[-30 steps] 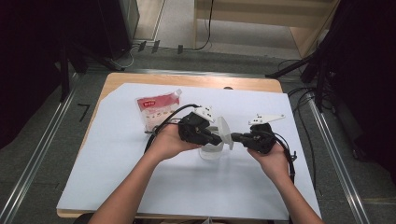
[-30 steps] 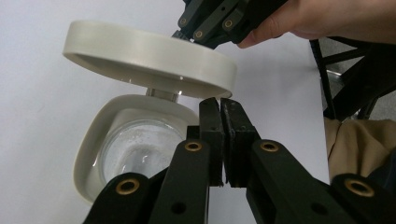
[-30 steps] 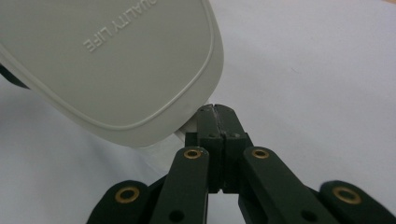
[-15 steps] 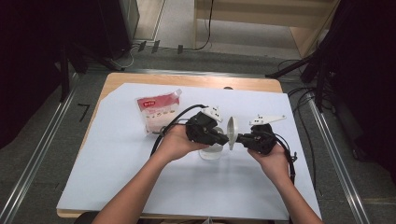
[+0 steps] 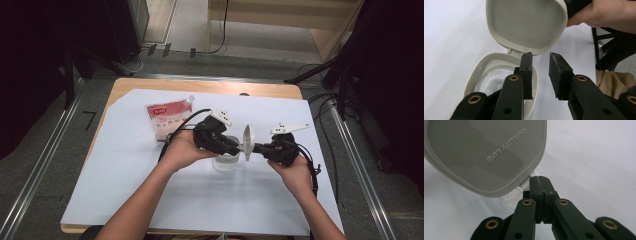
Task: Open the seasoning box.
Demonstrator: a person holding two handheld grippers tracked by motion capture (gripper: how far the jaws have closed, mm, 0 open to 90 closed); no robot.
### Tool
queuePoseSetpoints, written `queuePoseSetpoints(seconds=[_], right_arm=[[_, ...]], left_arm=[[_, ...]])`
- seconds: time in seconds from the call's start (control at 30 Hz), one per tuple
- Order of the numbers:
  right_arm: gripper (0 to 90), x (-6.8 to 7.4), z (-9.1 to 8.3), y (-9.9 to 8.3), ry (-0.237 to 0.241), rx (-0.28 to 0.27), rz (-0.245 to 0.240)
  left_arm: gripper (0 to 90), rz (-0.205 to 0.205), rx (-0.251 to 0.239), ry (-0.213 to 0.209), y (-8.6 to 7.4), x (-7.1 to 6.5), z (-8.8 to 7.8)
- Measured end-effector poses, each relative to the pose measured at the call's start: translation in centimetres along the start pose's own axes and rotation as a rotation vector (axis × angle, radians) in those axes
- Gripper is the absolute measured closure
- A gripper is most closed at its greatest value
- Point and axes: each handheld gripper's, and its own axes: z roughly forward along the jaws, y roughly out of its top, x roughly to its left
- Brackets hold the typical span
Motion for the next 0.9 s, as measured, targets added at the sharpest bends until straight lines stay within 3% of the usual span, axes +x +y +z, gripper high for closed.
queuePoseSetpoints(seconds=[0.3, 0.43, 0.53, 0.67, 0.9], right_arm=[[80.8, -0.2, -0.7, -0.4, 0.011, -0.016, -0.003], [76.9, -0.3, -1.1, -0.5, 0.016, -0.033, 0.004], [72.8, -0.2, -1.5, -0.5, 0.028, -0.048, 0.002], [65.8, 0.1, -1.8, -0.7, 0.041, -0.056, -0.015], [53.9, 0.2, -2.1, -1.1, 0.038, -0.064, -0.037]], left_arm=[[69.3, -0.025, -0.027, 0.018, -0.8, 0.5, -1.6], [61.8, -0.040, -0.030, 0.054, -1.1, 0.7, -2.3], [50.4, -0.071, -0.030, 0.062, -1.3, 1.1, -2.8], [46.0, -0.097, -0.034, 0.046, -1.7, 1.3, -3.5], [42.9, -0.100, -0.028, 0.098, -2.5, 1.2, -5.0]])
